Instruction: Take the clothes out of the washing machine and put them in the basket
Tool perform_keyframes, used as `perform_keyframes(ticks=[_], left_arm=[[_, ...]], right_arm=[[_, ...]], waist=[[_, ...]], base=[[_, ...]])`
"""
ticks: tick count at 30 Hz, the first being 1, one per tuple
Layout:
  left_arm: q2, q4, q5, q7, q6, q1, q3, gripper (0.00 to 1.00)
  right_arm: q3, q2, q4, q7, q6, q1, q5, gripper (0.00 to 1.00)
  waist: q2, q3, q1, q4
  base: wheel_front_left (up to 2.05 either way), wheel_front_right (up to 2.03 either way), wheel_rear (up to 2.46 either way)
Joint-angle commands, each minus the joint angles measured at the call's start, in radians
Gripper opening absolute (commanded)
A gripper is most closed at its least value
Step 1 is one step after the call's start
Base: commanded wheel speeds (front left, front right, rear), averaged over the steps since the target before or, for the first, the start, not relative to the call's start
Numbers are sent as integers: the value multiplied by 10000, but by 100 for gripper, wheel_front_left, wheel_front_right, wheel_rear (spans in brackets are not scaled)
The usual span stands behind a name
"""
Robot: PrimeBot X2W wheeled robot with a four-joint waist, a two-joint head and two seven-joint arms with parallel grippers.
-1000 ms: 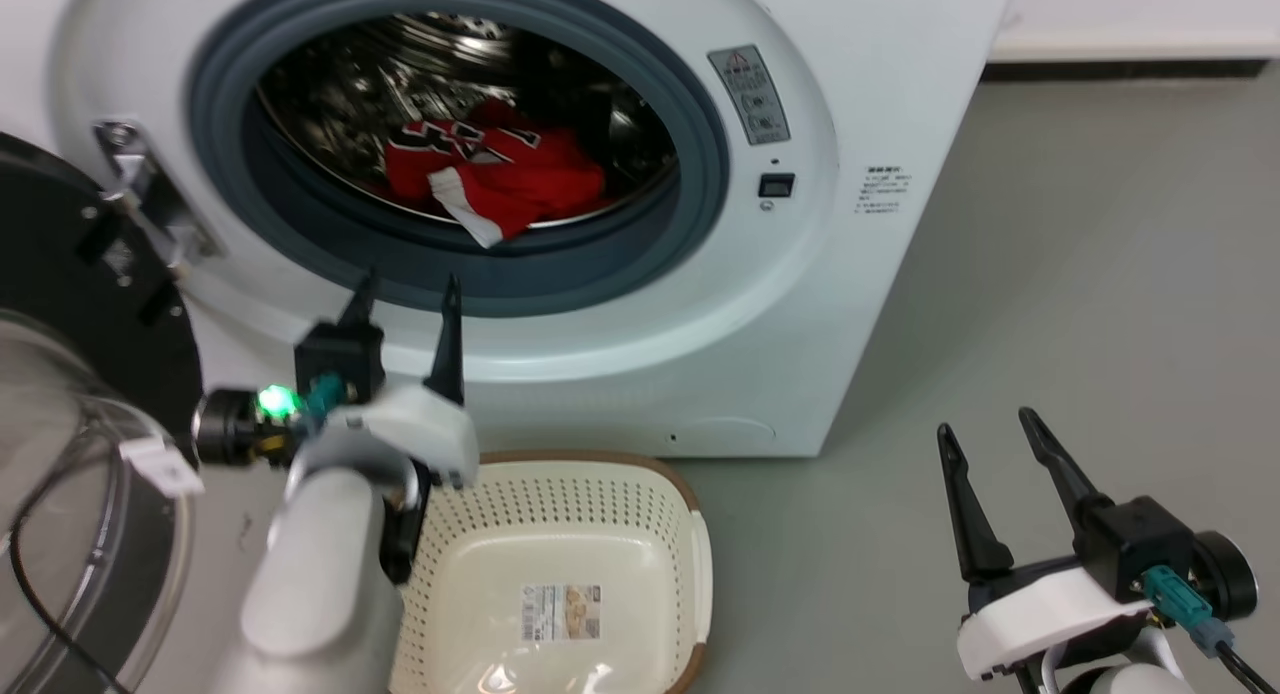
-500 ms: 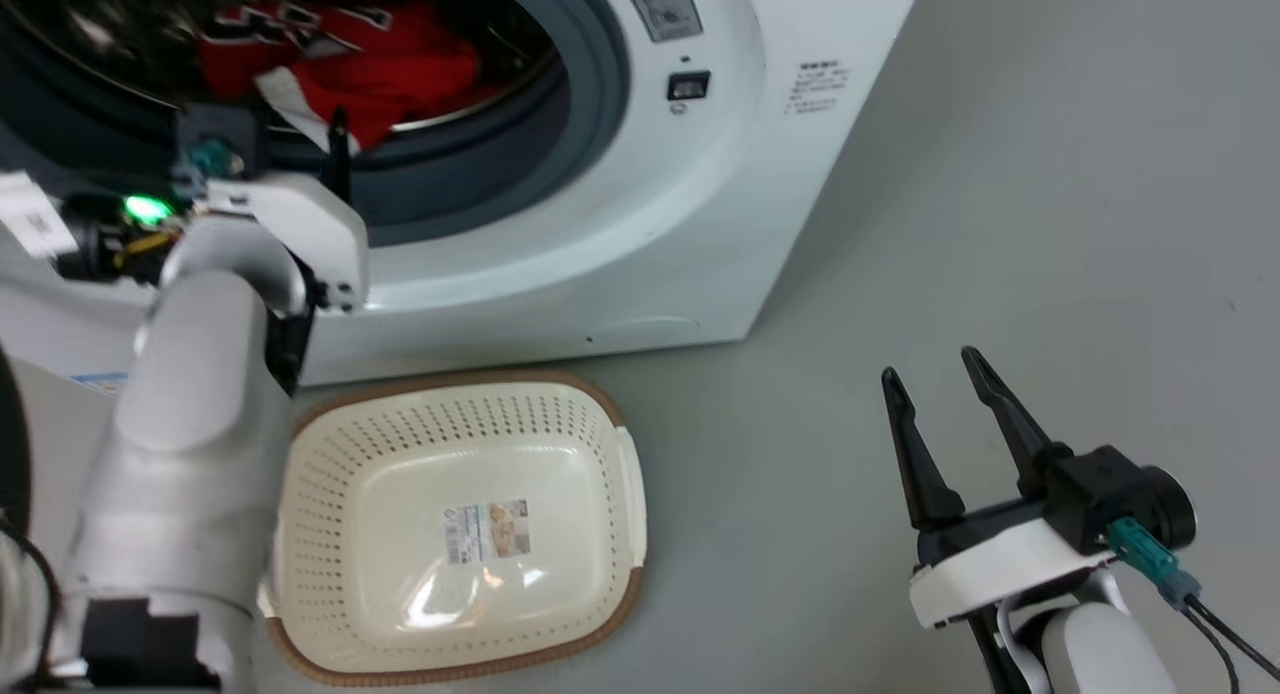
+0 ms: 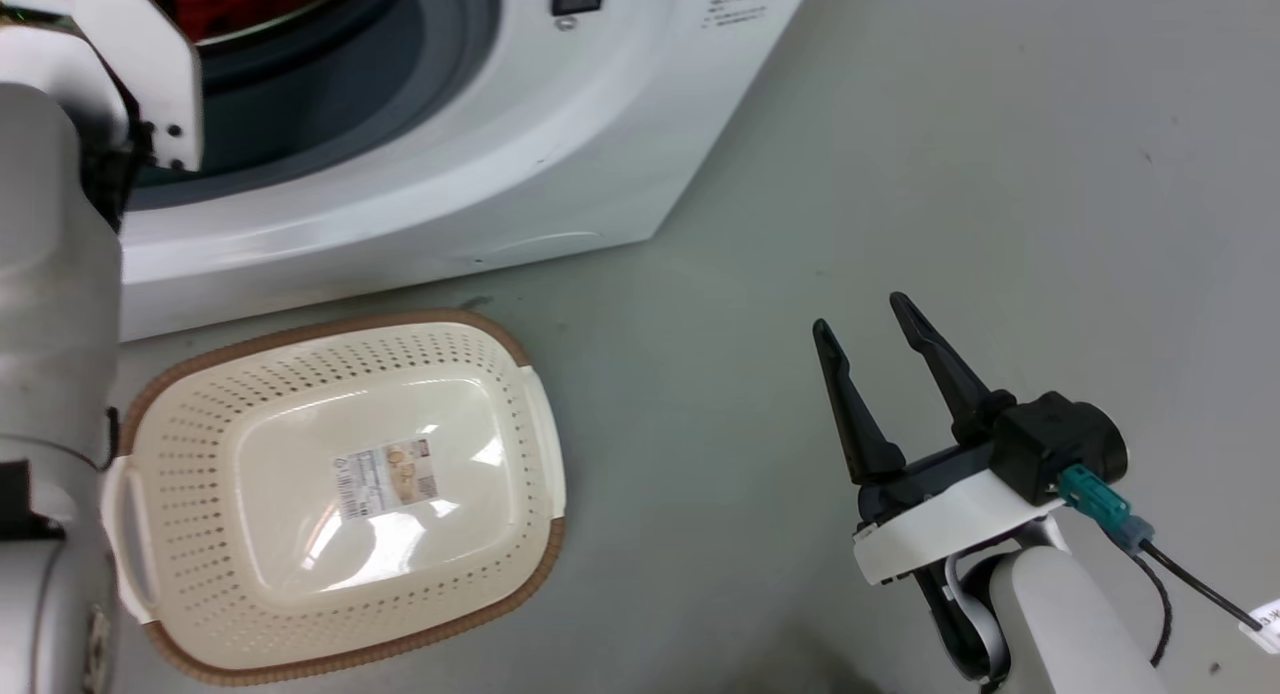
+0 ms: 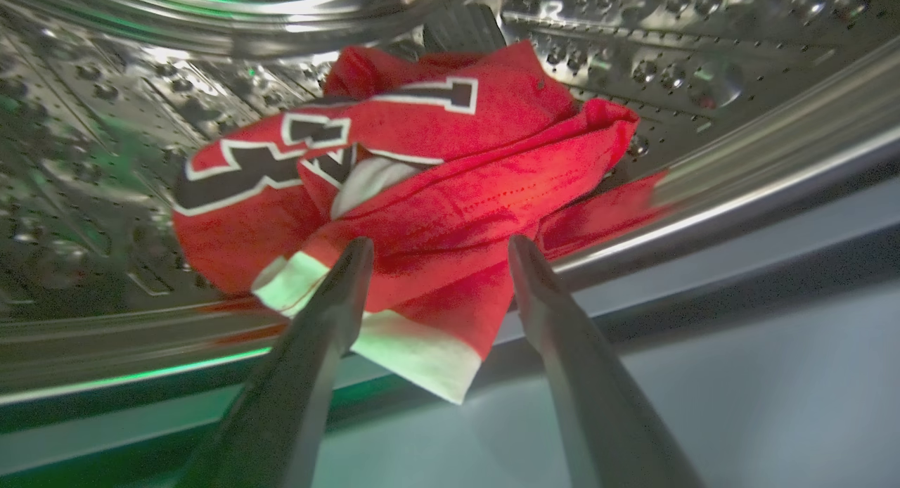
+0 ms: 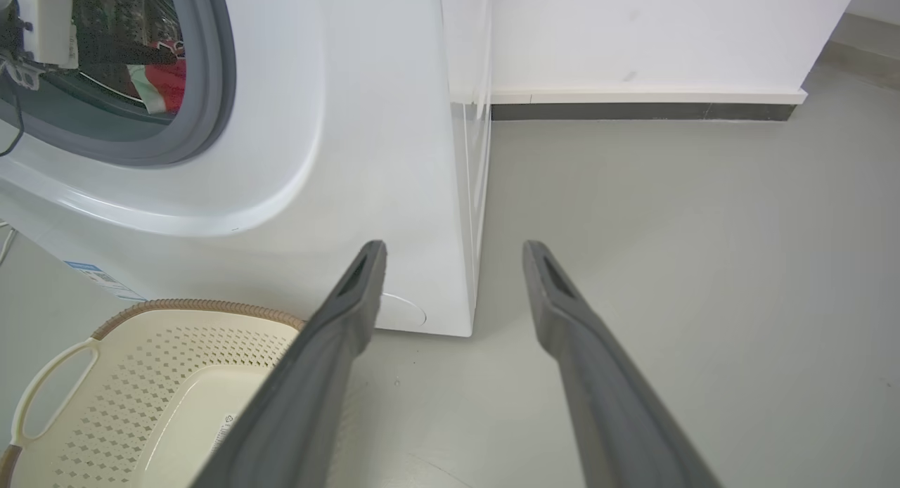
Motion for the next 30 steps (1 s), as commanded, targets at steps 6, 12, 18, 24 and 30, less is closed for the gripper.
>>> perform_keyframes(ticks=[6,12,18,24,30], left_arm=[[390,969,-22,1734,-131,-1004,-189,100],[602,1549,-126,3414,-92,-1453,-199,100],[602,1851,-327,4782,-77,-1447,-181,0],[595,1649,-466,4744,48,-1347,-194,0],[405,1065,-547,3075,253,-728,-278,0]], right_arm=[[303,22,-51,-46,-3,-293,382,100],[480,20,-132,-48,-5,-296,569,100],[530,22,-106,-49,-3,-310,684,100],[501,20,-5,-48,-5,-323,709,100],[370,19,229,-47,-5,-181,535,100]], waist=[[-1,480,-1,-617],[-1,599,-1,-834],[-1,616,-1,-910],[-1,462,-1,-849],[-1,-229,-1,-659]], base=[[0,0,0],[0,0,0],[0,0,0],[0,0,0],[0,0,0]])
